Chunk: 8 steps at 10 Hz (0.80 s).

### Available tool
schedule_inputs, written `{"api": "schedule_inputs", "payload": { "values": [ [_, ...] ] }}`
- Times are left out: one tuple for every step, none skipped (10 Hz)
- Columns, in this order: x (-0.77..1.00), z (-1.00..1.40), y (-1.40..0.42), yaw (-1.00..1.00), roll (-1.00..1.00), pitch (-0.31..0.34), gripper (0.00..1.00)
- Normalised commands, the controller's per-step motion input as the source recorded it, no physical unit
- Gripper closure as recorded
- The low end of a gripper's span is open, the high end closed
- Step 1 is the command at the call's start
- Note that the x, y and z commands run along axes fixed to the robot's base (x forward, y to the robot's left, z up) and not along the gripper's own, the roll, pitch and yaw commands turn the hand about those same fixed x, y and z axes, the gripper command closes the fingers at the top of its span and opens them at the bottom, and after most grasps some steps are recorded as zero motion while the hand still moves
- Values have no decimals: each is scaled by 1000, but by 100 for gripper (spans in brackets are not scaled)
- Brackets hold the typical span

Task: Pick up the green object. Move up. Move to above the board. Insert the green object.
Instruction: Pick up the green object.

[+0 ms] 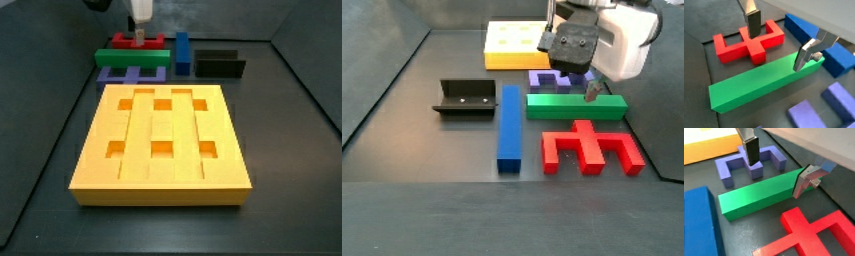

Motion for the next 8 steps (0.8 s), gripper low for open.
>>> {"api": "schedule_inputs", "payload": {
  "values": [
    [-31, -466, -49, -511, -214, -160, 0],
    [0, -483, -66, -529, -239, -153, 0],
    [0, -397, -49, -657, -279, -139, 0],
    [0, -340, -3, -646, -257, -109, 0],
    [0, -334, 0, -534, -276, -101, 0],
    [31, -309, 0, -494, -311, -124, 0],
    [17, -326, 0, -497, -297, -121, 0],
    [0, -320, 0, -466, -267, -130, 0]
  ]
}}
